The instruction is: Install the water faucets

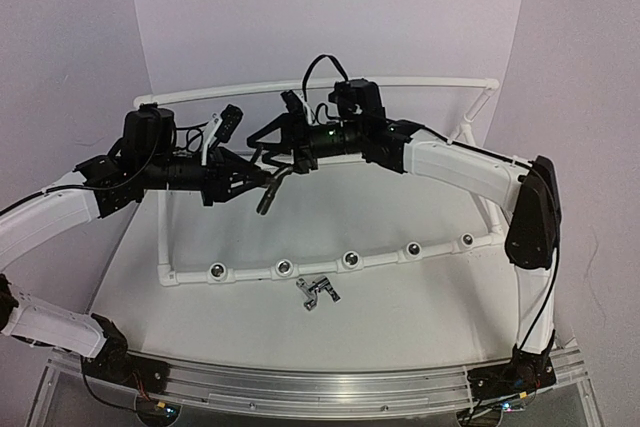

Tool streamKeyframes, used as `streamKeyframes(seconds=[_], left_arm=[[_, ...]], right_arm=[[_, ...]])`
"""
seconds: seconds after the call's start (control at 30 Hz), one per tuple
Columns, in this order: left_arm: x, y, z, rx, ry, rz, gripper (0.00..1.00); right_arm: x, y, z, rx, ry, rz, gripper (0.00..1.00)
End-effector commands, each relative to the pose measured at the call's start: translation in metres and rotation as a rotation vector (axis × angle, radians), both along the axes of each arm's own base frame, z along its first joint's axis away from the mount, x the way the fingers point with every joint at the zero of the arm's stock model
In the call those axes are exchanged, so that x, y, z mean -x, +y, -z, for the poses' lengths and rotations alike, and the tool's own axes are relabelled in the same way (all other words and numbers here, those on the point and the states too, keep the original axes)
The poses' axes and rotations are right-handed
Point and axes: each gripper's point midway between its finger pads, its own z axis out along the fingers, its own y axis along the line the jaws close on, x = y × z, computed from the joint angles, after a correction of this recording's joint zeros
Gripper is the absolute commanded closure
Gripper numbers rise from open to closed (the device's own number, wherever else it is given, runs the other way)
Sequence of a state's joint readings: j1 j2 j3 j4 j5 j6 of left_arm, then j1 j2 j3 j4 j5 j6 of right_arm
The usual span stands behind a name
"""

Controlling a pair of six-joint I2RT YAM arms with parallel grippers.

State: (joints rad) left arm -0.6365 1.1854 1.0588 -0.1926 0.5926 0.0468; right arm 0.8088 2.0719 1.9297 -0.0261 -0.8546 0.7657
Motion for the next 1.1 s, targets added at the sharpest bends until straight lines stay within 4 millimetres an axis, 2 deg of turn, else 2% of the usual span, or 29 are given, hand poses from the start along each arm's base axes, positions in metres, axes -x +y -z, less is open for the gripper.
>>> streamKeyframes(seconds=[0.0, 0.07, 0.17, 0.27, 0.4, 0.5, 0.6, 0.63, 0.67, 0.73, 0.77, 0.8, 0.9, 0.97, 1.07], left_arm=[[0.007, -0.002, -0.031, 0.065, -0.025, 0.029, 1.00], [0.010, -0.004, -0.032, 0.071, 0.002, 0.043, 1.00], [0.013, -0.006, -0.033, 0.079, 0.061, 0.060, 1.00], [0.019, -0.008, -0.034, 0.089, 0.098, 0.087, 1.00], [0.026, -0.009, -0.037, 0.101, 0.132, 0.123, 1.00], [0.031, -0.010, -0.043, 0.108, 0.147, 0.151, 1.00], [0.032, -0.010, -0.045, 0.104, 0.152, 0.154, 1.00], [0.032, -0.010, -0.044, 0.099, 0.154, 0.149, 1.00], [0.031, -0.009, -0.044, 0.097, 0.155, 0.145, 1.00], [0.030, -0.008, -0.042, 0.095, 0.158, 0.135, 1.00], [0.029, -0.008, -0.041, 0.093, 0.157, 0.124, 1.00], [0.028, -0.007, -0.040, 0.091, 0.157, 0.118, 1.00], [0.026, -0.006, -0.036, 0.082, 0.162, 0.102, 1.00], [0.027, -0.007, -0.036, 0.081, 0.170, 0.116, 1.00], [0.033, -0.012, -0.035, 0.074, 0.199, 0.171, 1.00]], right_arm=[[-0.013, -0.040, -0.061, -0.115, -0.234, -0.035, 0.05], [-0.018, -0.062, -0.069, -0.131, -0.339, -0.074, 0.02], [-0.039, -0.110, -0.085, -0.138, -0.426, -0.045, 0.02], [-0.033, -0.143, -0.103, -0.183, -0.472, -0.138, 0.02], [-0.011, -0.161, -0.136, -0.218, -0.572, -0.164, 0.02], [0.000, -0.161, -0.139, -0.219, -0.529, -0.191, 0.02], [-0.012, -0.157, -0.123, -0.172, -0.467, -0.146, 0.02], [-0.019, -0.155, -0.111, -0.120, -0.488, -0.112, 0.02], [-0.027, -0.150, -0.092, -0.022, -0.457, -0.066, 0.02], [-0.034, -0.139, -0.055, 0.197, -0.500, -0.010, 0.02], [-0.036, -0.138, -0.045, 0.259, -0.523, 0.017, 0.02], [-0.034, -0.136, -0.036, 0.298, -0.551, 0.018, 0.02], [-0.023, -0.148, -0.038, 0.417, -0.782, 0.045, 0.02], [0.001, -0.152, -0.038, 0.428, -0.952, -0.044, 0.02], [0.019, -0.157, -0.017, 0.457, -0.970, -0.184, 0.02]])
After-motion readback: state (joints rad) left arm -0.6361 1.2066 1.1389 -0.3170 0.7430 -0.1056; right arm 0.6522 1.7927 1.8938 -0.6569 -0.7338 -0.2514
